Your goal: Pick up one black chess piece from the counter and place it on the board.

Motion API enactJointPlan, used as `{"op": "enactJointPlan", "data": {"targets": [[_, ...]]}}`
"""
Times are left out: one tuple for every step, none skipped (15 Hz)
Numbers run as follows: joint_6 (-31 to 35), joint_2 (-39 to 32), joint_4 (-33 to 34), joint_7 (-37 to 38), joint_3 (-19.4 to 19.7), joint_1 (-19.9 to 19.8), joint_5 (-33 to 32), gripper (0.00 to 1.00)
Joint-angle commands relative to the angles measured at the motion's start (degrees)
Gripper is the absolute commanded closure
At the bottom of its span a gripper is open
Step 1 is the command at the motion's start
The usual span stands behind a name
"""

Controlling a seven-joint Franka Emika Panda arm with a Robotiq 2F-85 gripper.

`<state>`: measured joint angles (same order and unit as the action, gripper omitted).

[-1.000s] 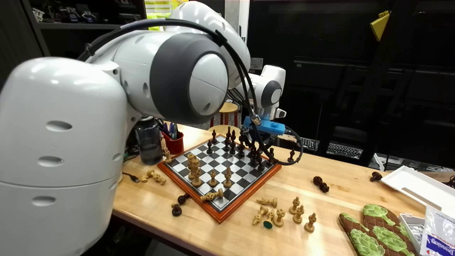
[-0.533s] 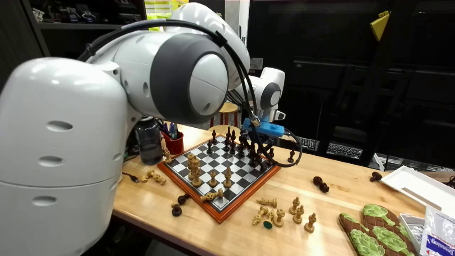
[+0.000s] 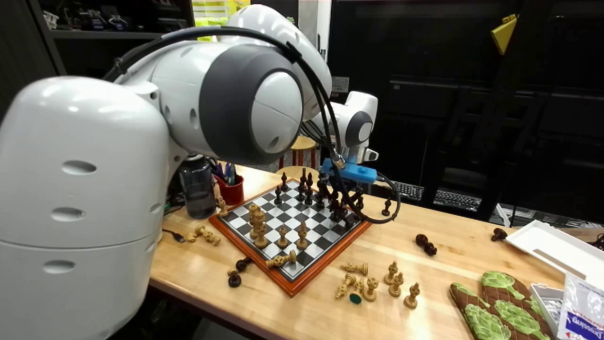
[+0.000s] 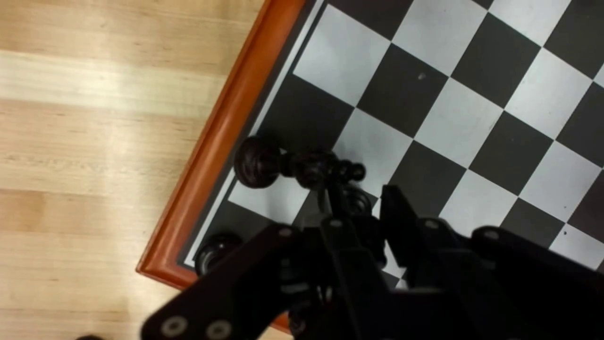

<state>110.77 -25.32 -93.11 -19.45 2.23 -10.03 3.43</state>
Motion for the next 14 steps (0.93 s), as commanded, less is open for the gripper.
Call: {"op": "enactJointPlan", "data": {"targets": [[0.4,1.8,-1.9,0.6,0.2,0.4,-1.0,0.50],[0.4,1.8,-1.9,0.6,0.2,0.4,-1.0,0.49],[0.4,1.8,-1.9,0.7,0.2,0.4,-1.0,0.44],[0.3,1.8,-1.8,0.8,0.3,0.4,-1.0,0.39],[0.3,1.8,-1.8,0.8,0.3,0.4,-1.1,0.32],[0.3,1.8,-1.8,1.0,0.3,0.4,-1.1,0.26],[0.4,2.0,-1.9,1.3,0.4,0.5,-1.2,0.20],[0.6,2.4,-2.1,1.9,0.5,0.6,-1.4,0.12],[1.0,2.8,-2.4,2.5,0.7,0.7,-1.7,0.06],[1.3,3.2,-2.7,3.1,0.9,0.7,-2.0,0.00],[1.5,3.6,-2.8,3.9,1.1,0.8,-2.5,0.00],[1.9,4.3,-3.2,4.8,1.4,0.8,-3.1,0.00],[2.0,5.0,-3.4,5.6,1.6,0.9,-3.6,0.00],[2.1,5.7,-3.6,6.5,1.9,1.0,-4.2,0.00]]}}
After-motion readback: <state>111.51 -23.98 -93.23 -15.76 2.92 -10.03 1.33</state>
